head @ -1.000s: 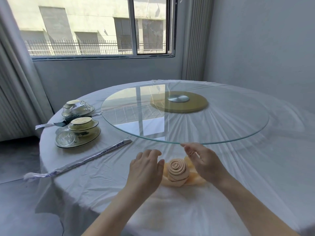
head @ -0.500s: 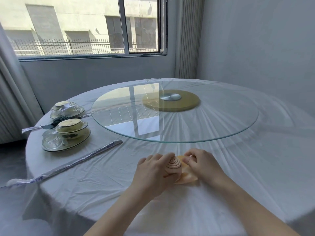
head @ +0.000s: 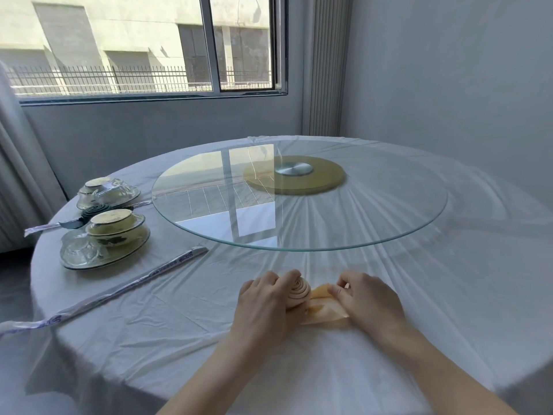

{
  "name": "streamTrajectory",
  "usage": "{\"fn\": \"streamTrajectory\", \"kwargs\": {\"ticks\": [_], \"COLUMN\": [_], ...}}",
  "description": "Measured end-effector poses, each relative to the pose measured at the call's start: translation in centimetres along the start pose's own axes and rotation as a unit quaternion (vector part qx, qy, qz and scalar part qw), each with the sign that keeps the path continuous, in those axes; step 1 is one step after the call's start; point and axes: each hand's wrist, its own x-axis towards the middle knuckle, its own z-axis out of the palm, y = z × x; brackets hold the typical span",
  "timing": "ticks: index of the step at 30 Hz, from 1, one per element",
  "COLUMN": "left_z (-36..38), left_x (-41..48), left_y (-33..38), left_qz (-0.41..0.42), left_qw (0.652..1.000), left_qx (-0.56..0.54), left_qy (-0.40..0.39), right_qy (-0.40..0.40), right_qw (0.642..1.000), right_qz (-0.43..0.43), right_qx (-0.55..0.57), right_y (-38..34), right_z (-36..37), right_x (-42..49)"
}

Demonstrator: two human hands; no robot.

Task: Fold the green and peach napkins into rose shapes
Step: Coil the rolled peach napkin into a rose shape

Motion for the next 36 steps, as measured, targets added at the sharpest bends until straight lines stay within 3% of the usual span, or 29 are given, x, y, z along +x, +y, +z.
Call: {"fn": "streamTrajectory", "kwargs": {"ticks": [3,9,12,15,21,26,30,36], "left_z": [-0.2,-1.0,-1.3,-1.8,-4.2,-3.5,-2.2,-1.8], "left_x": [-0.1,-0.1,0.1,0.3,-0.3,-0.4,-0.1,2.0], "left_y": [0.1,0.4,0.5,0.2,-2.9,-5.9,-5.5,-4.5], "left_qz": [-0.001,-0.015,-0.015,-0.025,-0.072,-0.169,-0.182,-0.15], "left_qw": [1.0,0.999,0.999,0.997,0.992,0.966,0.964,0.974], "left_qx": [-0.002,-0.045,-0.036,-0.047,-0.072,-0.187,-0.186,-0.158], "left_qy": [0.005,-0.009,-0.03,-0.052,-0.074,-0.056,-0.047,-0.066], "right_qy": [0.006,0.098,0.049,0.018,0.008,-0.024,-0.047,-0.059], "right_qw": [1.0,0.982,0.966,0.961,0.966,0.96,0.95,0.964], "right_qz": [-0.012,-0.114,-0.184,-0.23,-0.194,-0.158,-0.162,-0.19], "right_qx": [-0.025,0.118,0.177,0.15,0.171,0.23,0.262,0.178], "right_y": [0.0,-0.4,-2.3,-3.0,-2.6,-2.8,-3.7,-5.8], "right_z": [0.0,-0.8,-0.8,-0.2,0.5,0.5,0.3,0.4], "right_x": [0.1,0.2,-0.3,-0.4,-0.4,-0.3,-0.3,-0.3]}}
